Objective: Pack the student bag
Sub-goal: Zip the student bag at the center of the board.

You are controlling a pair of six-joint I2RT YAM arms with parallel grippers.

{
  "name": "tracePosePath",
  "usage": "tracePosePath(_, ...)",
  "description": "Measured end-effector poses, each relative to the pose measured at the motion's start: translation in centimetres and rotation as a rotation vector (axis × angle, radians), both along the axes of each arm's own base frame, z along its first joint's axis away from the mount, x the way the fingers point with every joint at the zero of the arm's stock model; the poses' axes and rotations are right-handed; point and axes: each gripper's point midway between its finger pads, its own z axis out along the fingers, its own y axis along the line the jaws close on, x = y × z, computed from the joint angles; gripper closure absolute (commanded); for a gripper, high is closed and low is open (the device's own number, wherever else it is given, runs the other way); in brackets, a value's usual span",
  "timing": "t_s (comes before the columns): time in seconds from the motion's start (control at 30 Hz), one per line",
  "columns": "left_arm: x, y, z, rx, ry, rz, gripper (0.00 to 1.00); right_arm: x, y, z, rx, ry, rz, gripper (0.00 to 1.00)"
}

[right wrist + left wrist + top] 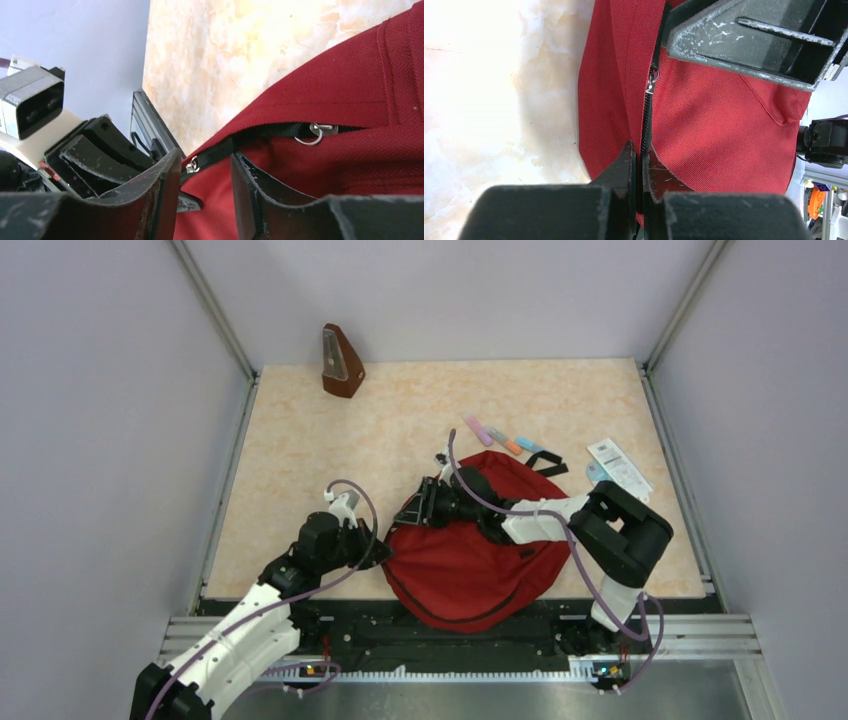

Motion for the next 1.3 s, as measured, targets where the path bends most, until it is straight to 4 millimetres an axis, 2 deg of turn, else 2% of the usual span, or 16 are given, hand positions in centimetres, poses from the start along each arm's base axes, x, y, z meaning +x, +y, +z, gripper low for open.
tracePosePath(0.13,0.0,0.0,0.0,0.002,-0.003,-0.002,1.0,0.6,0.7,0.0,-0.003,-0.002,-0.03,0.71)
tracePosePath(0.3,0.0,0.0,0.0,0.006,-0.007,-0.006,1.0,1.0,1.1,0.0,-0.014,-0.017,-0.059,0.93)
tracePosePath(0.4,0.0,0.1,0.0,0.009,-0.009,-0.007,1.0,0.9,1.0,-0.4,-0.034,-0.021,-0.068,1.0)
tracePosePath(0.6,0.0,0.1,-0.1,0.011,-0.009,-0.006,1.0,1.0,1.0,-0.6,-0.052,-0.045,-0.091,1.0)
tracePosePath(0.73,0.0,0.1,0.0,0.01,-0.011,-0.005,1.0,0.7,0.0,-0.5,-0.062,-0.064,-0.119,0.89)
tracePosePath(0.93,0.0,0.2,0.1,0.009,-0.015,-0.005,1.0,1.1,-0.2,0.3,-0.047,-0.092,-0.139,0.86)
tracePosePath(1.03,-0.1,0.2,0.1,0.009,-0.014,-0.005,1.0,1.1,0.0,0.8,-0.028,-0.101,-0.134,0.87)
tracePosePath(1.13,-0.1,0.2,0.1,0.008,-0.017,-0.005,1.0,1.1,0.2,1.2,-0.013,-0.108,-0.129,0.95)
tracePosePath(1.3,-0.1,0.2,0.2,0.008,-0.02,-0.006,1.0,1.1,0.3,1.5,0.002,-0.115,-0.125,0.96)
